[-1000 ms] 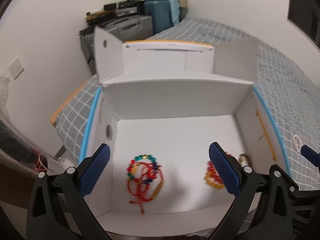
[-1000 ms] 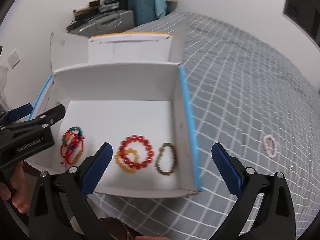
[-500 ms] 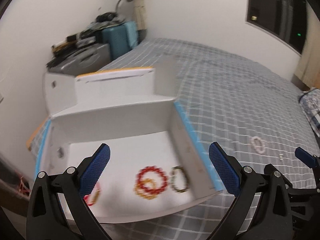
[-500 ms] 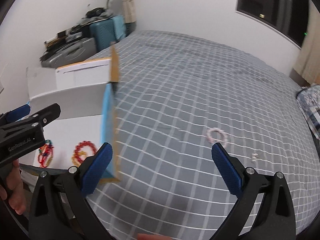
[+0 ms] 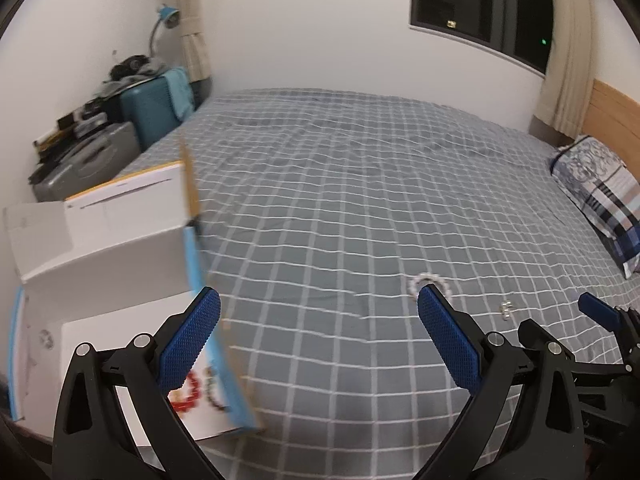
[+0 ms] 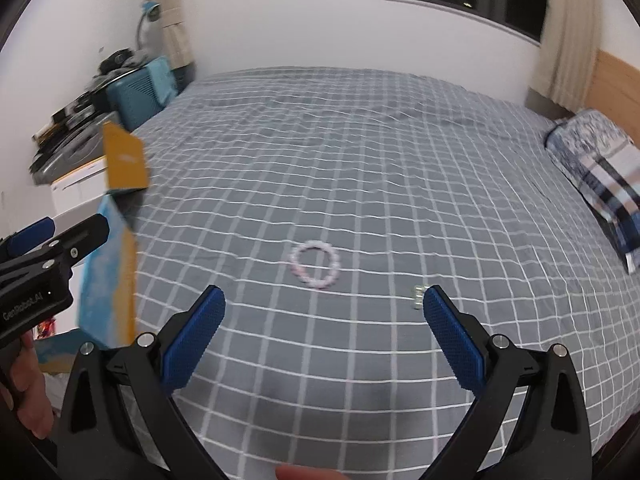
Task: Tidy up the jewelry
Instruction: 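Move both tools back over the pink bracelet and pearl earrings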
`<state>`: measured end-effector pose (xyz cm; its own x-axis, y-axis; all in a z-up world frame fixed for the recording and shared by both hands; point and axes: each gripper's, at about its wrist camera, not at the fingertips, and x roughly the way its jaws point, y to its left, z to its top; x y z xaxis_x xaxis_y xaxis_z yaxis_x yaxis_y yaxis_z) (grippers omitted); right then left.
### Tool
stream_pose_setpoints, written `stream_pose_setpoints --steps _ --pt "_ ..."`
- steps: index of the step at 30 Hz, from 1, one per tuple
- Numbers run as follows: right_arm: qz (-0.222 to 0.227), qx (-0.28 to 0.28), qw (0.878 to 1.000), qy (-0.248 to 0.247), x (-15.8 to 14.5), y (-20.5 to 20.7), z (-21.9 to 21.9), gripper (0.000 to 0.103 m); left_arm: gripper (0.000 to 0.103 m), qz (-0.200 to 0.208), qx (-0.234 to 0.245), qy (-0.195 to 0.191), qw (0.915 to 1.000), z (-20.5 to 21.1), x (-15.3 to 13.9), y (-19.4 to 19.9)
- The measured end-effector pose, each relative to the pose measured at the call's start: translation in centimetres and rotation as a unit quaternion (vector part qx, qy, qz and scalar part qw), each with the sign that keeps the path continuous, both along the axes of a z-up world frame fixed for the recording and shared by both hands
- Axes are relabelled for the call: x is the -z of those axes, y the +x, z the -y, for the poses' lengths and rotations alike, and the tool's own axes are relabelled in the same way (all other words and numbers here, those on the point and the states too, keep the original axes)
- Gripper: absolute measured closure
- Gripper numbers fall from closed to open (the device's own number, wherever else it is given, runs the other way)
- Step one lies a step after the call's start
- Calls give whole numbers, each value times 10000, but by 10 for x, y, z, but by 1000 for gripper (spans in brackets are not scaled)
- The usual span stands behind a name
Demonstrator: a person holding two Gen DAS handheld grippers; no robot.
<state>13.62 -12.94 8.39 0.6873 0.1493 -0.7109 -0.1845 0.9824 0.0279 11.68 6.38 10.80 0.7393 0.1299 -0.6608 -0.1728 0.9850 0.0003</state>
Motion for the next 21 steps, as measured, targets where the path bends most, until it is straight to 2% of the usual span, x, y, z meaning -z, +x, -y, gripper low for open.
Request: stream_pose_setpoints --steps 8,17,21 --pt "-80 431 9990 -53 37 33 53 8 6 -257 314 -50 9992 44 40 52" --pt "-509 558 9971 -45 94 75 79 8 6 -738 488 -62 9961 74 103 113" --pt "-617 531 9967 -54 108 89 84 8 6 -946 490 -73 9943 80 127 137"
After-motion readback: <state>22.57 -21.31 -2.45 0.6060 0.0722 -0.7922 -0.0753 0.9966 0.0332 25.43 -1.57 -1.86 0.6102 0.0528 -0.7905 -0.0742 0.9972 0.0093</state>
